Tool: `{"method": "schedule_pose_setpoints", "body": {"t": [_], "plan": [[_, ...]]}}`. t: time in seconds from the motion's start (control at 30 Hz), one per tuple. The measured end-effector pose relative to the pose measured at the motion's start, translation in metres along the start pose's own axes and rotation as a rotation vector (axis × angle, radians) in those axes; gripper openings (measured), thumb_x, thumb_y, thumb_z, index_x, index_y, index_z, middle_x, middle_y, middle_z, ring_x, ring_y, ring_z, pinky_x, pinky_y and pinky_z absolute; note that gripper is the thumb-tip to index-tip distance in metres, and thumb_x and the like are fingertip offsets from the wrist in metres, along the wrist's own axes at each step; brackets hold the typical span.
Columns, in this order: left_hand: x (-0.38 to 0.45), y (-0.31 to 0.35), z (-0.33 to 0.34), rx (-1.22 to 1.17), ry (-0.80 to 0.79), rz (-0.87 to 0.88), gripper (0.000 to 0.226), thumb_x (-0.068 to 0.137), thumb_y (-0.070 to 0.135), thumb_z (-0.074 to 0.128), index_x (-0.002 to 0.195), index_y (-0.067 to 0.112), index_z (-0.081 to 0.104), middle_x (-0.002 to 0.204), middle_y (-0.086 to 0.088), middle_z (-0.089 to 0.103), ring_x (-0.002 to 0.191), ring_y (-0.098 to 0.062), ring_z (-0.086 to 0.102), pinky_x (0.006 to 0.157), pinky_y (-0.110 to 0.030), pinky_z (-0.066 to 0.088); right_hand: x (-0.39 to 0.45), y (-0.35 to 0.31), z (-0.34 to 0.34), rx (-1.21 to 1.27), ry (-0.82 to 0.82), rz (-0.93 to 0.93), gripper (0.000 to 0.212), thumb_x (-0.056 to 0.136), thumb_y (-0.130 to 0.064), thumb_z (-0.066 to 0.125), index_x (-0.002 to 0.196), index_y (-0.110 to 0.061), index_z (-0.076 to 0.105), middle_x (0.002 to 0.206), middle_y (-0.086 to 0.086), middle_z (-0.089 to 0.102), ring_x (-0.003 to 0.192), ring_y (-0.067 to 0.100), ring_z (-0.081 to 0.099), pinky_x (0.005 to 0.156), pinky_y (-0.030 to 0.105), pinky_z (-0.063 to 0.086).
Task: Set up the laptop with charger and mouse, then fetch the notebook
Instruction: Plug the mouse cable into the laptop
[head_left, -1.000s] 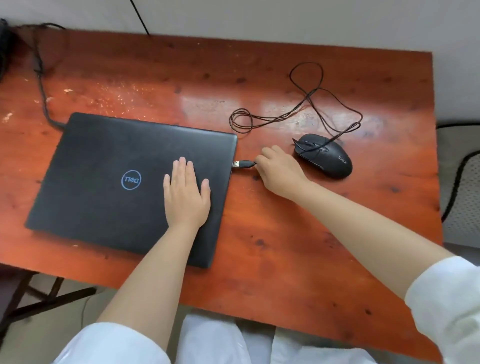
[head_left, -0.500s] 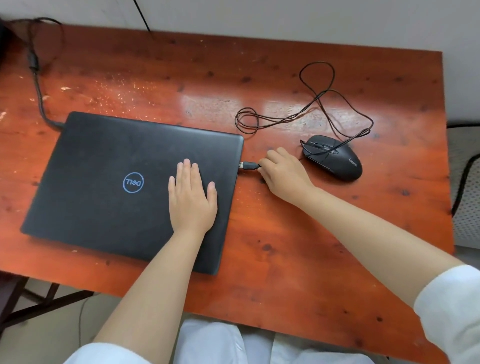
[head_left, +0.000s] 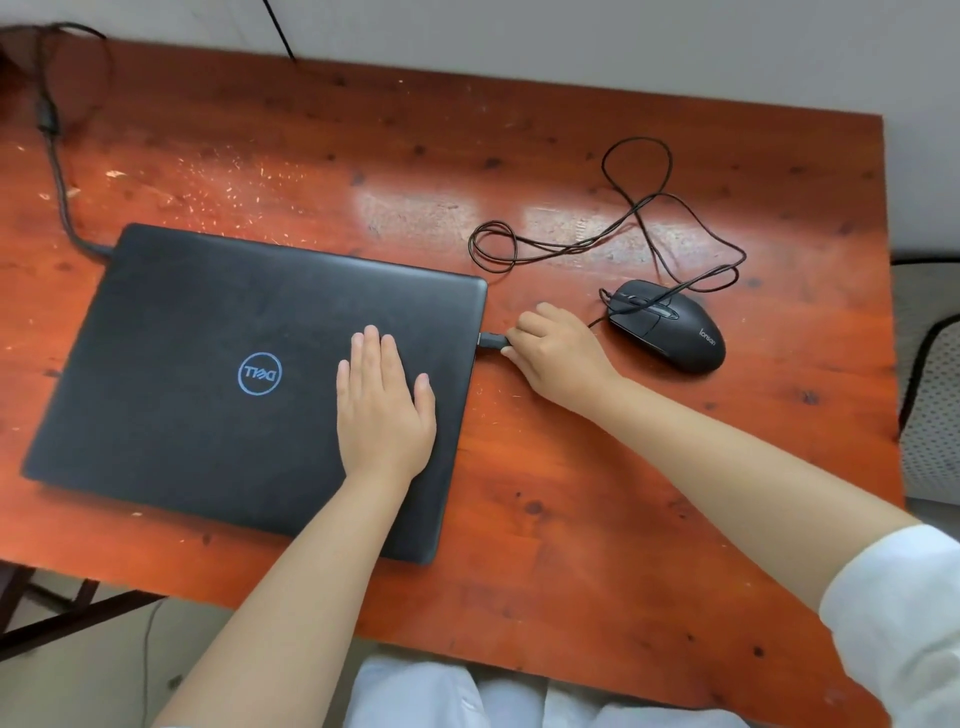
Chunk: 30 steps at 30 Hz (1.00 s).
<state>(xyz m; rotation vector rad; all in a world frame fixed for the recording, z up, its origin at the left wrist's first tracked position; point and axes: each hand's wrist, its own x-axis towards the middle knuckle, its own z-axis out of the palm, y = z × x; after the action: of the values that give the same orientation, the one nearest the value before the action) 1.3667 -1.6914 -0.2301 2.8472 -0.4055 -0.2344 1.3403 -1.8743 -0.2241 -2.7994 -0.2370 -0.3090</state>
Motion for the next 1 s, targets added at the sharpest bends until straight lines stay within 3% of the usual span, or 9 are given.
{"method": "schedule_pose_setpoints", "body": {"t": [0.17,0.3,0.4,0.5,0.6,0.67,0.73,1.0], "plan": [[-0.001,0.0,0.001,0.003,0.0,0.002,0.053,0.095,0.021,0.038,0.141,-0.002,0.024,0.154,-0.018,0.021,0.144,-0.029,0.013,0.119,-0.039,0.01,-0.005,-0.004,0.004,-0.018,0.0,0.057,0.019,0.063,-0.002,0.081,0.058,0.004,0.064,0.052,0.015,0.061,0.05,0.029,0.06,0.044,0.027,0.047],[-0.001,0.0,-0.001,-0.026,0.007,0.002,0.053,0.095,0.02,0.04,0.14,-0.003,0.026,0.153,-0.019,0.022,0.144,-0.029,0.013,0.119,-0.04,0.01,-0.006,-0.007,-0.007,-0.006,-0.054,0.14,0.012,0.081,-0.008,0.063,0.082,0.003,0.068,0.075,0.018,0.069,0.078,0.035,0.063,0.066,0.039,0.049],[-0.001,0.0,-0.002,-0.035,0.006,-0.002,0.052,0.095,0.019,0.04,0.14,-0.004,0.026,0.153,-0.02,0.022,0.144,-0.029,0.013,0.119,-0.042,0.01,-0.036,-0.001,-0.025,0.037,0.198,0.187,0.016,0.08,-0.008,0.057,0.074,0.001,0.069,0.067,0.015,0.068,0.068,0.033,0.065,0.065,0.035,0.047],[-0.002,0.001,-0.004,-0.033,0.001,0.022,0.052,0.096,0.019,0.04,0.14,-0.004,0.026,0.153,-0.019,0.022,0.144,-0.029,0.013,0.118,-0.041,0.01,-0.075,0.02,-0.042,-0.048,0.336,0.405,0.015,0.076,-0.011,0.061,0.072,0.002,0.068,0.07,0.019,0.067,0.071,0.038,0.064,0.071,0.037,0.041],[-0.003,0.0,-0.004,-0.021,-0.018,0.109,0.05,0.096,0.018,0.04,0.14,-0.002,0.028,0.153,-0.017,0.023,0.144,-0.027,0.015,0.118,-0.039,0.011,-0.088,0.044,-0.043,-0.06,0.203,0.663,0.031,0.069,-0.012,0.075,0.094,0.003,0.066,0.099,0.027,0.064,0.096,0.045,0.057,0.084,0.051,0.043],[-0.003,-0.001,-0.004,-0.011,-0.027,0.142,0.05,0.096,0.02,0.04,0.14,0.0,0.029,0.153,-0.016,0.024,0.144,-0.026,0.015,0.118,-0.039,0.01,-0.084,0.055,-0.038,0.008,0.04,0.74,0.052,0.071,-0.018,0.076,0.117,-0.004,0.057,0.125,0.024,0.052,0.117,0.042,0.045,0.097,0.051,0.036],[-0.002,-0.002,-0.003,-0.003,-0.028,0.15,0.05,0.096,0.021,0.04,0.14,0.001,0.029,0.153,-0.014,0.025,0.144,-0.025,0.015,0.118,-0.038,0.01,-0.078,0.062,-0.033,0.041,-0.012,0.745,0.061,0.073,-0.02,0.074,0.128,-0.01,0.048,0.137,0.02,0.043,0.124,0.039,0.038,0.103,0.049,0.033],[-0.002,-0.001,-0.003,0.001,-0.027,0.144,0.05,0.096,0.023,0.039,0.14,0.002,0.03,0.153,-0.012,0.025,0.144,-0.023,0.015,0.119,-0.037,0.01,-0.107,0.041,-0.037,0.143,0.058,0.774,0.059,0.068,-0.012,0.079,0.122,-0.007,0.056,0.116,0.029,0.052,0.109,0.043,0.047,0.094,0.046,0.04]]}}
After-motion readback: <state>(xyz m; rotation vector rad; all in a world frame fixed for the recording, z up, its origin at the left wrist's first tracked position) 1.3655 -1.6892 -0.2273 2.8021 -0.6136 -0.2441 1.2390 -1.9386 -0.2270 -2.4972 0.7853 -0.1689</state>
